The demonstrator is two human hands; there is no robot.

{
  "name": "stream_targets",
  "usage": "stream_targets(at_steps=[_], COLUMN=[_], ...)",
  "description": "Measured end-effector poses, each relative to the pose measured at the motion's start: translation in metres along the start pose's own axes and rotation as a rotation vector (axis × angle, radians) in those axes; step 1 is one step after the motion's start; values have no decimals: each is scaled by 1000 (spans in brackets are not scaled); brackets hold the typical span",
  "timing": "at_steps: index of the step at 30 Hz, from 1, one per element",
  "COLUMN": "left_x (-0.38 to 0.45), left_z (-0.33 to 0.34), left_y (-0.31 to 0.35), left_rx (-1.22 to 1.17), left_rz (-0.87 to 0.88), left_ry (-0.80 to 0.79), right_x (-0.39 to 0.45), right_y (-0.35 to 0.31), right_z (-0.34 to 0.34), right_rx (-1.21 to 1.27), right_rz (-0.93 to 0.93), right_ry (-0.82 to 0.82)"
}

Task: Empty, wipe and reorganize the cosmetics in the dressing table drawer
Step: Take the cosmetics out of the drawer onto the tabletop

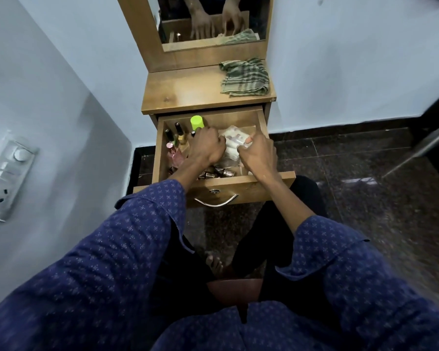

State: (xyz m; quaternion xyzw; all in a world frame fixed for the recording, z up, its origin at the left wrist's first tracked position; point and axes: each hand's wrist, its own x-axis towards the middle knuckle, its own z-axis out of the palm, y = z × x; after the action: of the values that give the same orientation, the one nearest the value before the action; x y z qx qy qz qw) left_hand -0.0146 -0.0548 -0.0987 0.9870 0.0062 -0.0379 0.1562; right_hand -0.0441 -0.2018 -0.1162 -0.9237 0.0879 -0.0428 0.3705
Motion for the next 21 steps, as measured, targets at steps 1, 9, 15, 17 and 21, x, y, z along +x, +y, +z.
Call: stream_targets(at_steps=[1,9,15,17,21], left_x=[0,-19,-30,-32,-32], left_z=[1,6,-24,-28,-37], left_y=[-1,-17,-19,-27,-43], left_rx=[-32,-380,-519,-665,-906], left_rz=[1,-110,-148,-202,-281], left_ry=[19,196,283,274,305], right_x=[1,5,1,0,6], right_y=[0,-2,-20,-30,-52], right_z=[-2,-9,-15,-16,-16], right_rx=[25,395,670,699,697], right_rz=[0,45,163,141,63], right_ry=[10,32,5,1,-41])
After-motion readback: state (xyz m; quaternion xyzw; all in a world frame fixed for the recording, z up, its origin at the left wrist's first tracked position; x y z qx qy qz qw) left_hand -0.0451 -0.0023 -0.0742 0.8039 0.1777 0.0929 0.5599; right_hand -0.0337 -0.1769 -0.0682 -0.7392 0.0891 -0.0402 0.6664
